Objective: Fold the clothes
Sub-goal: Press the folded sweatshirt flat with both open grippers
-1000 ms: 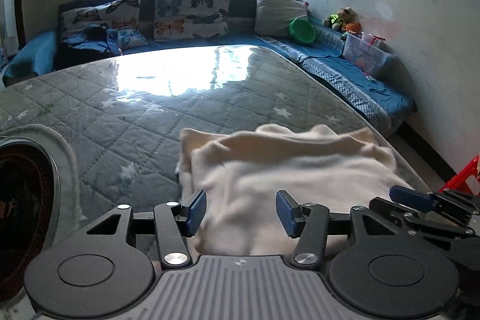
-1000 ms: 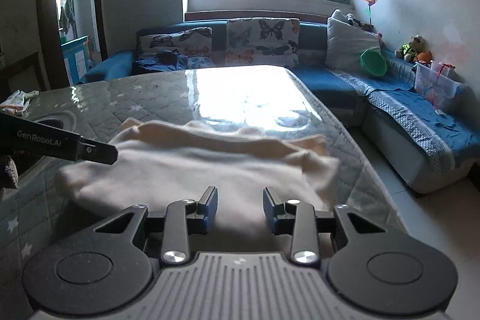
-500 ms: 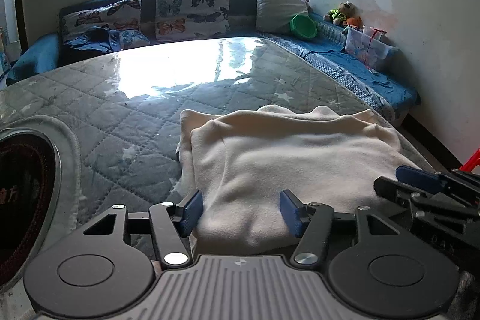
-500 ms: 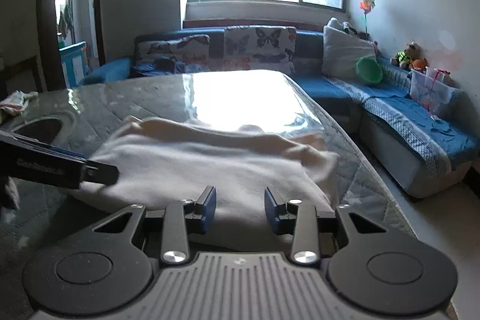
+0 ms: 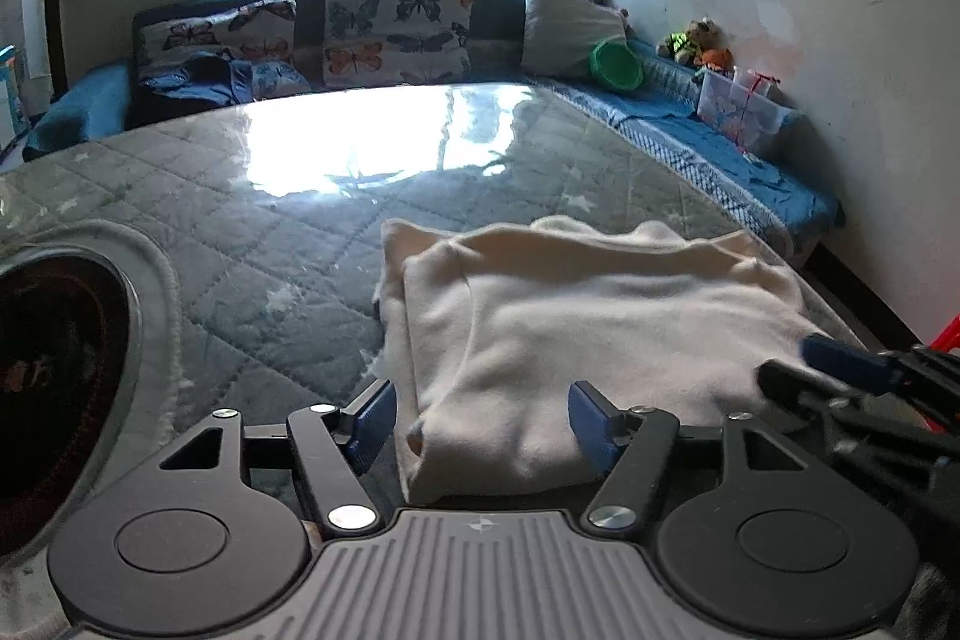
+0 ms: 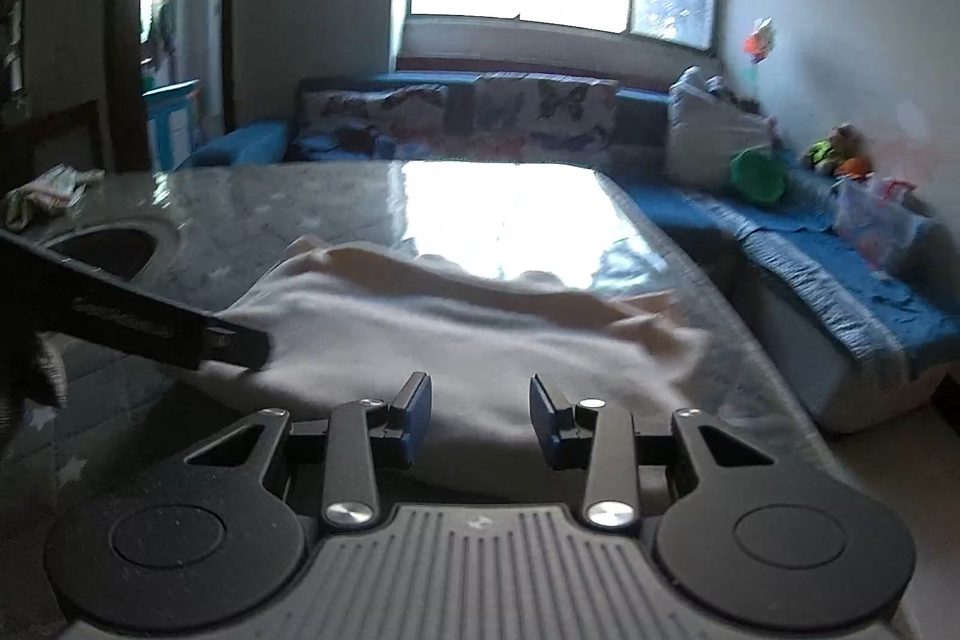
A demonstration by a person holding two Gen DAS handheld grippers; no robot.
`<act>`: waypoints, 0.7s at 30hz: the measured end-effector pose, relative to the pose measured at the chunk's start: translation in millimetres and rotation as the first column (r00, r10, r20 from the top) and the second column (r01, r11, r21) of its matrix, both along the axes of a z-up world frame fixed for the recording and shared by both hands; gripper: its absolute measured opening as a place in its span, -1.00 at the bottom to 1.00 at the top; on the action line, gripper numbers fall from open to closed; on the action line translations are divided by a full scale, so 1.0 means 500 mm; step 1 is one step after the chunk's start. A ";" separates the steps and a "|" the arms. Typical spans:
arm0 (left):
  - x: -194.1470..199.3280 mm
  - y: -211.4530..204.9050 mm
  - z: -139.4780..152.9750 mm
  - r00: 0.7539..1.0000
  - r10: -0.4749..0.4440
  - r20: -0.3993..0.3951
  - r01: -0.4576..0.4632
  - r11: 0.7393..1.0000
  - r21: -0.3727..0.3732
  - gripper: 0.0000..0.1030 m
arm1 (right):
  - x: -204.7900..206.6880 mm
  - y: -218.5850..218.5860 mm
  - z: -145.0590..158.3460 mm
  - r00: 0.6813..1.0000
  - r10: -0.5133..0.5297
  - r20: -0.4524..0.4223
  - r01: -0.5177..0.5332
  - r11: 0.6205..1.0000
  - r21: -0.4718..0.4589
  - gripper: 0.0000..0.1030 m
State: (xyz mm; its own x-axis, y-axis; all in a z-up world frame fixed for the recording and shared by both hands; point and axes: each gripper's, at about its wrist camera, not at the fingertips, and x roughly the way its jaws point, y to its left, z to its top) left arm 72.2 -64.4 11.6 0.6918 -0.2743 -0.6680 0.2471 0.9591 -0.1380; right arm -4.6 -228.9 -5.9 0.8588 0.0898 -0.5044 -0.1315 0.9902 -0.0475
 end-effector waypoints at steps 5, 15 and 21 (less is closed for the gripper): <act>0.003 0.003 -0.007 1.000 0.011 -0.012 -0.011 1.000 0.012 0.31 | 0.004 -0.049 -0.006 0.996 -0.087 -0.025 0.087 0.996 0.012 -0.29; 0.006 0.008 -0.010 1.000 0.022 -0.018 -0.021 1.000 0.017 0.36 | 0.016 -0.092 0.004 0.994 -0.111 -0.015 0.112 0.991 0.074 -0.24; 0.007 0.013 -0.010 0.999 0.026 -0.019 -0.025 1.000 0.013 0.37 | 0.033 -0.114 -0.024 0.989 -0.126 -0.074 0.133 0.985 0.106 -0.24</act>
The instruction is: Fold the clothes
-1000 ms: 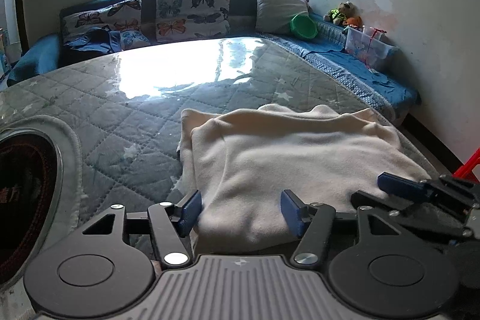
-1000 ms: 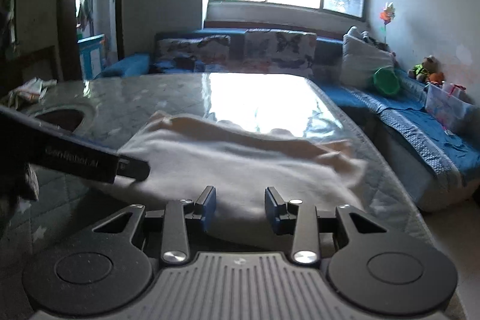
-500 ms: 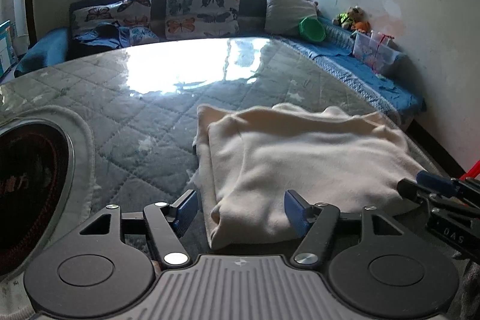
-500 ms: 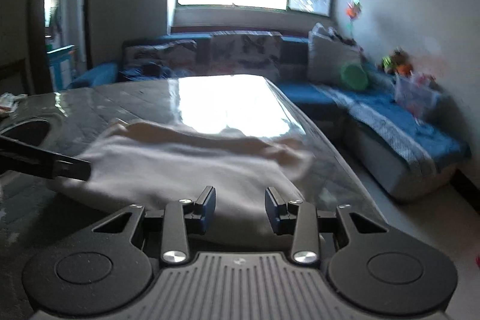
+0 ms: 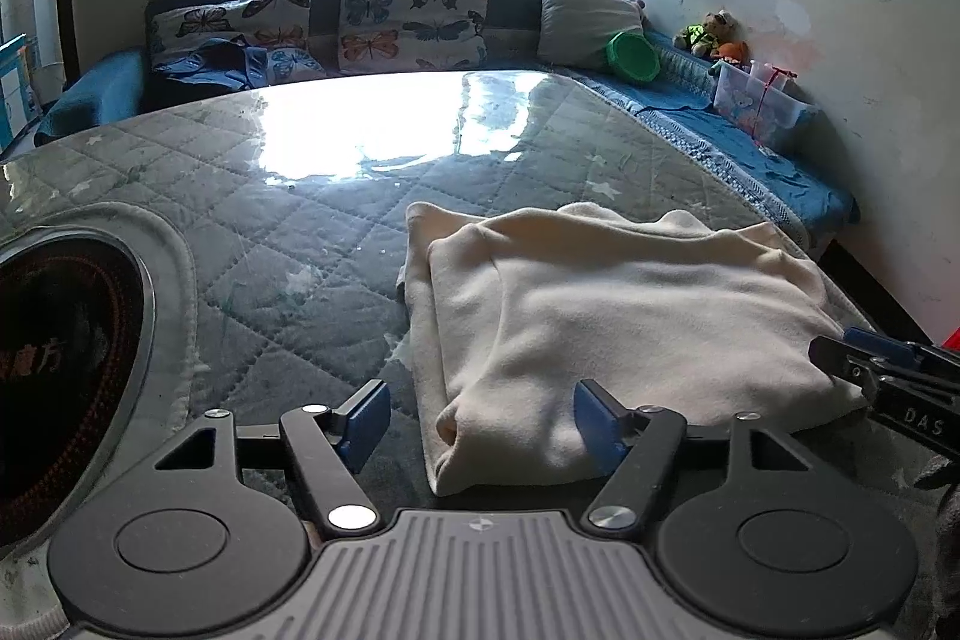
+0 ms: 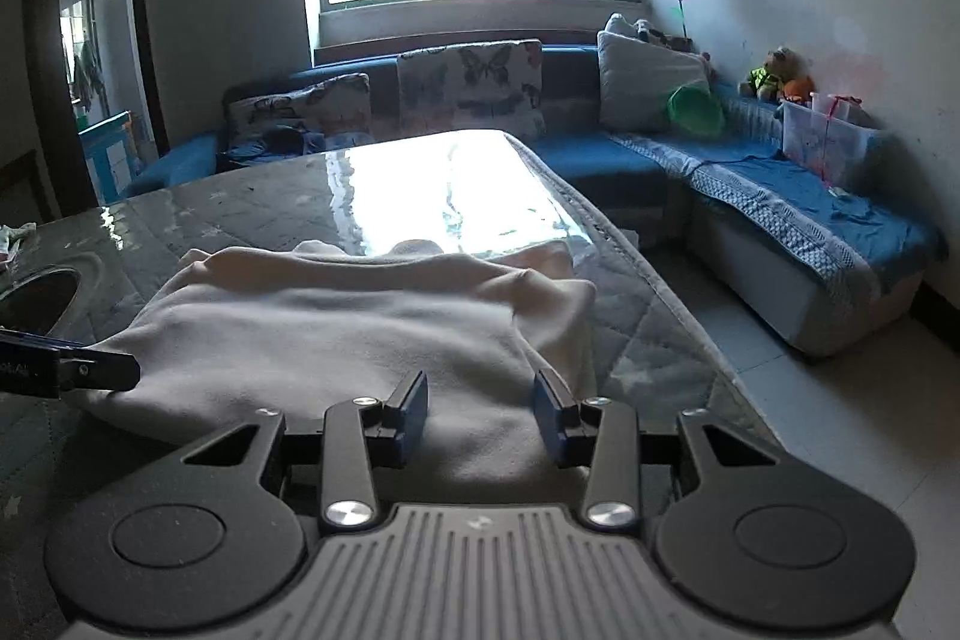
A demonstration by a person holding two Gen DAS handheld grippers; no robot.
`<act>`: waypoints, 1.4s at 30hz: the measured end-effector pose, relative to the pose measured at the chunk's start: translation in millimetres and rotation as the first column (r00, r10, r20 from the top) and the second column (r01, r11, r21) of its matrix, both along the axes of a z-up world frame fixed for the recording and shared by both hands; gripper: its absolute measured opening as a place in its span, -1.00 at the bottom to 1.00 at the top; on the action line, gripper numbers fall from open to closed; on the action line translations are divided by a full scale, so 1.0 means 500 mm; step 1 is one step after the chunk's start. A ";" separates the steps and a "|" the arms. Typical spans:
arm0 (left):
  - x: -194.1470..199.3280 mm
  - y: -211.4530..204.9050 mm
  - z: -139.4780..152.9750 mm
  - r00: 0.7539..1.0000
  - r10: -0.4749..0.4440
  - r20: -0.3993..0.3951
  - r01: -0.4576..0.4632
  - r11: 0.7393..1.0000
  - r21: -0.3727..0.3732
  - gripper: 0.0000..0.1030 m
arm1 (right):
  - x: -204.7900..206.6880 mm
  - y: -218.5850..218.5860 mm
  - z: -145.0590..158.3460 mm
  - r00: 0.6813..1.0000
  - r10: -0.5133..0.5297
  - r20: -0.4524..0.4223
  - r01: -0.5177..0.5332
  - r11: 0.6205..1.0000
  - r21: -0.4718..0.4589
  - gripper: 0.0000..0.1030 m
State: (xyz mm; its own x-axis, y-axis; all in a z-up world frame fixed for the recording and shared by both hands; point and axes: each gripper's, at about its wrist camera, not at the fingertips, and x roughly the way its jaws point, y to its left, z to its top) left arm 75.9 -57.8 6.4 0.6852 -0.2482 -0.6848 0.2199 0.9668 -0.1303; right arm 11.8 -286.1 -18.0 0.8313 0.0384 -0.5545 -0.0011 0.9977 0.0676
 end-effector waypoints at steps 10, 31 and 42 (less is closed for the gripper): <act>0.003 -0.009 0.006 1.000 0.006 -0.004 -0.006 1.000 0.003 0.39 | 0.005 0.019 0.004 1.000 0.012 0.003 -0.012 1.000 -0.001 -0.10; -0.050 -0.039 0.025 0.998 -0.044 0.042 0.043 0.998 0.040 0.85 | -0.047 0.053 0.027 0.999 0.002 0.049 0.000 1.000 -0.030 0.88; -0.086 -0.043 0.029 0.997 -0.063 0.053 0.059 0.996 0.066 1.00 | -0.071 0.063 0.030 0.999 -0.003 0.053 0.005 0.999 -0.043 1.00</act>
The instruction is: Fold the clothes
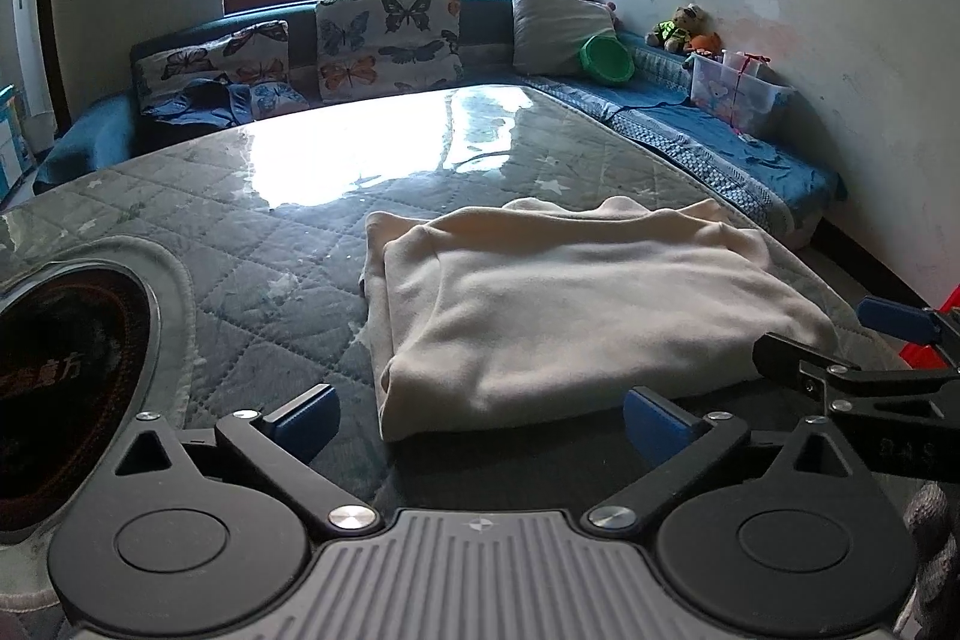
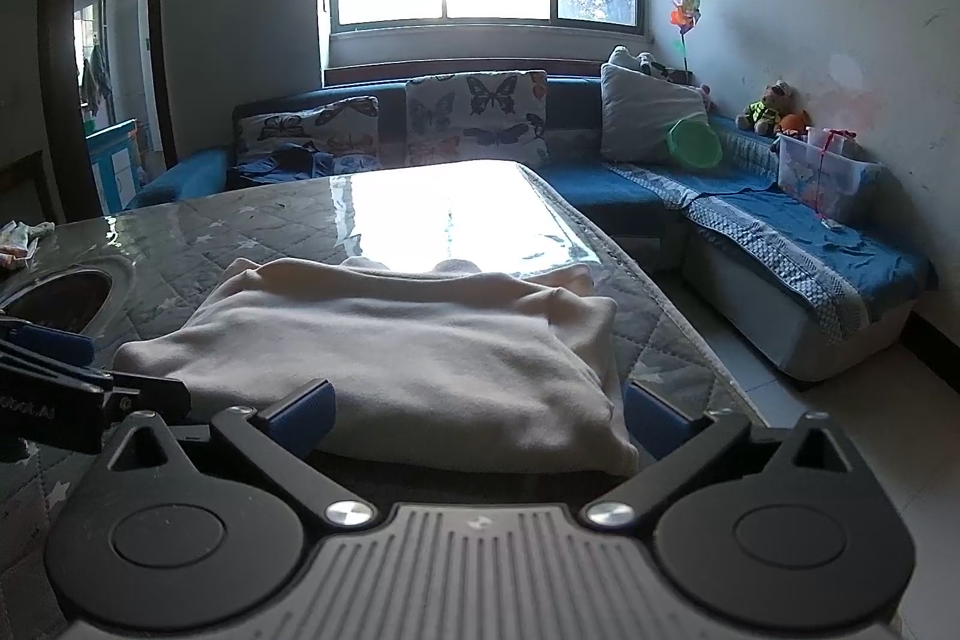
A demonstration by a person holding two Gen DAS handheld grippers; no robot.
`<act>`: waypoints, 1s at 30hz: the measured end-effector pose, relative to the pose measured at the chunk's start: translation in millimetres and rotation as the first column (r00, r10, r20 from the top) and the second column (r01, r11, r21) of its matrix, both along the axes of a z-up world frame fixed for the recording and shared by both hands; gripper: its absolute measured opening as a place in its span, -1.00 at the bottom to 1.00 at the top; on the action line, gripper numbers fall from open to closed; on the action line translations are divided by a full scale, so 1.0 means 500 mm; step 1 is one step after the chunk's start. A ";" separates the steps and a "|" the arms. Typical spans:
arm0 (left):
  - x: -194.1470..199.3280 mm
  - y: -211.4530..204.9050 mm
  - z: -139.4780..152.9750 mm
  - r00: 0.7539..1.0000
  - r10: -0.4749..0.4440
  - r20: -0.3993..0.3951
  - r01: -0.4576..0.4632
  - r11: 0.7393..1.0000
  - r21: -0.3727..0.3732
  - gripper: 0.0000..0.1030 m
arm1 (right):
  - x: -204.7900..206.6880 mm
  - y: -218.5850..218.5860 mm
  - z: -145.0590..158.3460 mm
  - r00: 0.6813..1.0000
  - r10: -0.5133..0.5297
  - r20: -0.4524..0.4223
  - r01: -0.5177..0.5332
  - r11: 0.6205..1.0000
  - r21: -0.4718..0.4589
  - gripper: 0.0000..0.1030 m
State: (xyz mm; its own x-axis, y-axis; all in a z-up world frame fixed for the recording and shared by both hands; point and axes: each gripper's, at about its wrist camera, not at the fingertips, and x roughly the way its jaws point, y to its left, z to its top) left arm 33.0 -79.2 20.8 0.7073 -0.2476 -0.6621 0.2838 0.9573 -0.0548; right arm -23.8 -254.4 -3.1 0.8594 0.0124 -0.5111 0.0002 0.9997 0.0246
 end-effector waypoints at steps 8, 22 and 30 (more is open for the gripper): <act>-0.023 0.006 -0.005 1.000 0.003 -0.014 -0.003 1.000 0.001 1.00 | -0.018 0.005 -0.005 1.000 0.000 -0.009 0.000 1.000 0.010 1.00; -0.065 0.012 -0.008 1.000 0.008 -0.007 -0.007 1.000 0.027 1.00 | -0.052 0.020 -0.009 1.000 0.007 -0.017 -0.007 1.000 0.001 1.00; -0.089 0.018 -0.010 1.000 0.001 -0.001 -0.001 0.999 0.036 1.00 | -0.070 0.032 -0.010 1.000 0.016 -0.019 -0.016 1.000 0.004 1.00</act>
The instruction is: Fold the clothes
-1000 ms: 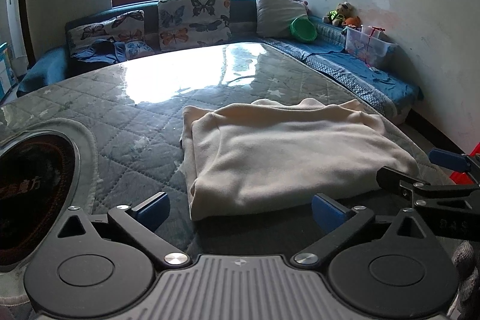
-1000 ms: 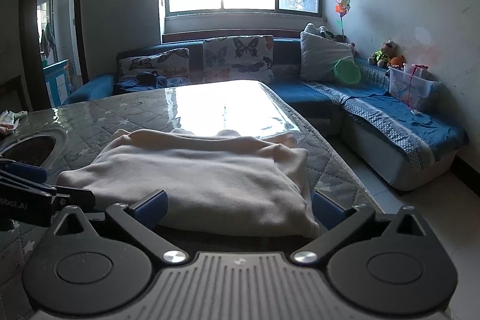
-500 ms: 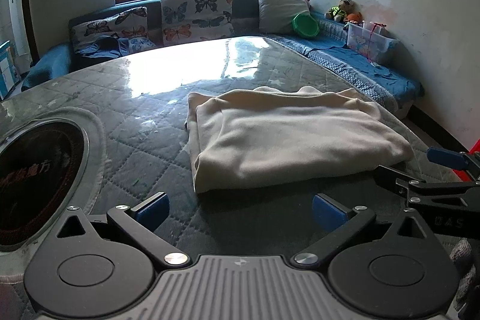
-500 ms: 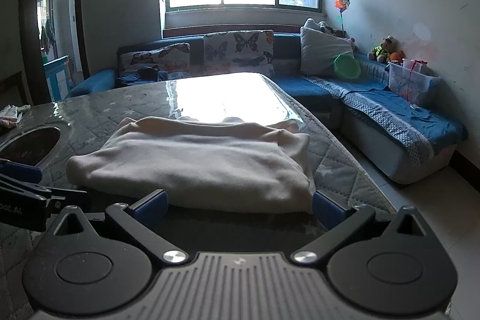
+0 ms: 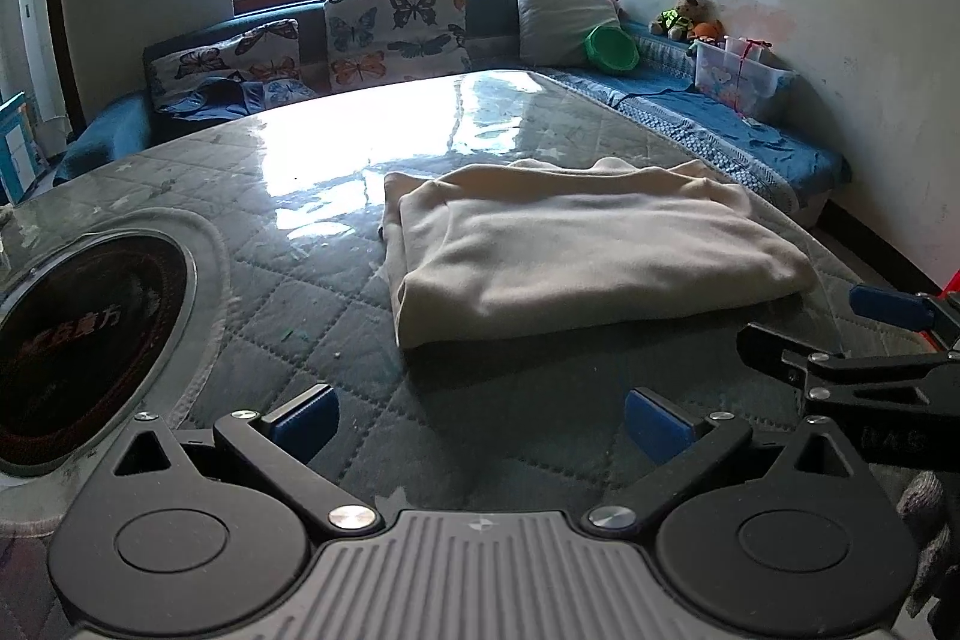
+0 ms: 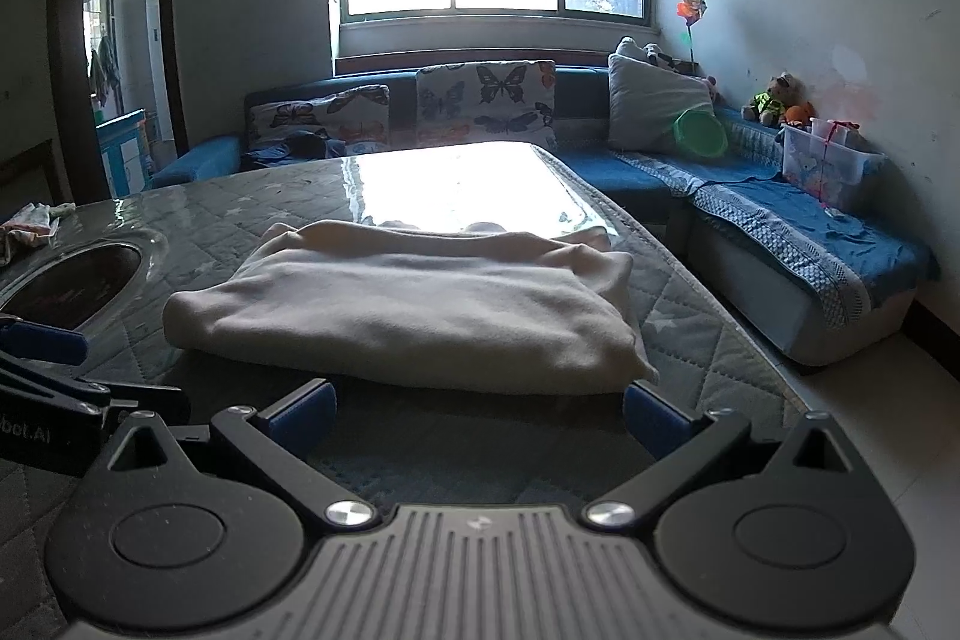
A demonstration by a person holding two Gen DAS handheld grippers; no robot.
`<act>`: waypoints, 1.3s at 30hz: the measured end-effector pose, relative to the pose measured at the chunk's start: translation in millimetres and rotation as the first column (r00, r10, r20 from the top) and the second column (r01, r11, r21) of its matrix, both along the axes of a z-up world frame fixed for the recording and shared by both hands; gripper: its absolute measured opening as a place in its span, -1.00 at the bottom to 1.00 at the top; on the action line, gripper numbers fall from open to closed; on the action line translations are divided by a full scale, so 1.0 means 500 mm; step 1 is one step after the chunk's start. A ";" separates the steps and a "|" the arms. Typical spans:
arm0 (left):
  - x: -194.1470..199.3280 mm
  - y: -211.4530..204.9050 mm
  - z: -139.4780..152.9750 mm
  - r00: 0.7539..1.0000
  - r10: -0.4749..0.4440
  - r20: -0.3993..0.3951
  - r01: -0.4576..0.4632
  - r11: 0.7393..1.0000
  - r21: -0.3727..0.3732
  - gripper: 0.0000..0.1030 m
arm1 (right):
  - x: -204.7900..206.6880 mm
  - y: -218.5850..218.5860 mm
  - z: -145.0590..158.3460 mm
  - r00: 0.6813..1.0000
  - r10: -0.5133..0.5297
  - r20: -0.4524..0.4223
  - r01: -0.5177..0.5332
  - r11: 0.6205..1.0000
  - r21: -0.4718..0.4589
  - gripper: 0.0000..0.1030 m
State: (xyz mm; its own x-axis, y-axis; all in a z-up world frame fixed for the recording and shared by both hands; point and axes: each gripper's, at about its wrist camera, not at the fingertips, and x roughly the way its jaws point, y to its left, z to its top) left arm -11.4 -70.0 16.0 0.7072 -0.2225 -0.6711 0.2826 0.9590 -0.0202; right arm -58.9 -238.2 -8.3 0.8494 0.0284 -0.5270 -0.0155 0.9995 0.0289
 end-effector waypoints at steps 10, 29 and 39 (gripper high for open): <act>-0.021 0.004 -0.006 1.000 -0.003 0.002 0.003 1.000 0.022 1.00 | -0.014 0.012 0.001 1.000 0.008 0.003 -0.008 1.000 -0.002 1.00; -0.035 0.009 -0.011 1.000 0.001 0.009 -0.001 0.999 0.036 1.00 | -0.019 0.030 0.005 1.000 -0.002 -0.024 0.001 0.999 -0.041 1.00; -0.038 0.011 -0.009 1.000 0.011 0.015 -0.012 0.999 0.041 1.00 | -0.020 0.031 0.008 0.999 -0.016 -0.039 0.014 0.999 -0.053 1.00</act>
State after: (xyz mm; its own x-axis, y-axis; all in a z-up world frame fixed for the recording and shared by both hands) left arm -30.6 -64.4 11.3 0.7193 -0.1872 -0.6690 0.2718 0.9621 0.0230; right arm -68.8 -222.8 -4.3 0.8279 -0.0125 -0.5607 -0.0007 0.9997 -0.0233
